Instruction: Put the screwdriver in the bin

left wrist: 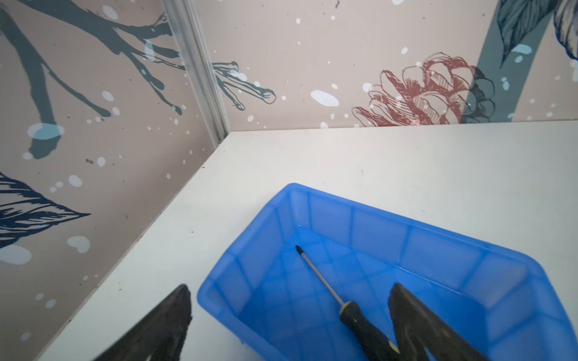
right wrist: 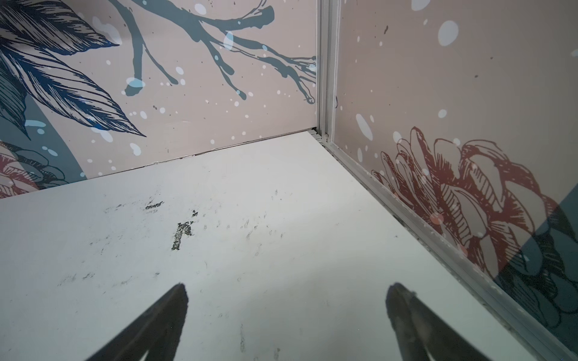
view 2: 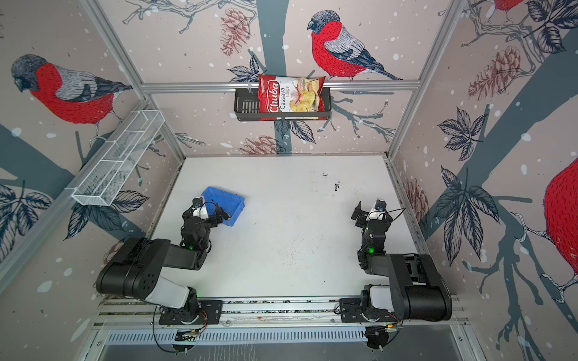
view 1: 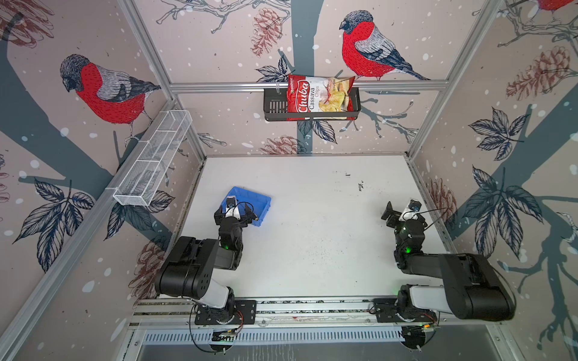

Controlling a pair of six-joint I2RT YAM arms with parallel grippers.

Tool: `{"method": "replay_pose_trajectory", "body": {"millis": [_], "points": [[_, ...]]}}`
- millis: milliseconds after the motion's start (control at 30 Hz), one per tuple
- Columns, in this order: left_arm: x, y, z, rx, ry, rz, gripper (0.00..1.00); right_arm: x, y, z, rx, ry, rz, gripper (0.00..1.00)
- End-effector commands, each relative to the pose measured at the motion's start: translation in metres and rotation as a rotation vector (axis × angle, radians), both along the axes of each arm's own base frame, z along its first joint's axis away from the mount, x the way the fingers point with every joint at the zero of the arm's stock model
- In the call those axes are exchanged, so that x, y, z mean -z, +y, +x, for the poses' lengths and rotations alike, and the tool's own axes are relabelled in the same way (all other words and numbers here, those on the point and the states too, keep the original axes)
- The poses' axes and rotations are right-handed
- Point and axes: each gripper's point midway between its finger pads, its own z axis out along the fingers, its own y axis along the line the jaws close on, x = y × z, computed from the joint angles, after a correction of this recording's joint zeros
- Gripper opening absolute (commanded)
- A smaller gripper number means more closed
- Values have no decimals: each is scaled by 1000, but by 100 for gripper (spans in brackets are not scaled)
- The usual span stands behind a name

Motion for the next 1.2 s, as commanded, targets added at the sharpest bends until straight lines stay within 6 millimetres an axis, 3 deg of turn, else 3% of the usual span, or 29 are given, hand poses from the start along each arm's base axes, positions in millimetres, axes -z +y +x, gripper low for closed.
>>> {"method": "replay_pose_trajectory", "body": {"millis": [0,200,1167], "points": [[-20,-3,3,27,-103,-40,97,-15,5,9,-35,-75,20,99],[-16,2,10,11,-74,-57,97,2,5,27,-43,-4,29,100],[-16,2,10,11,-74,-57,97,2,7,28,-31,5,11,100]]}}
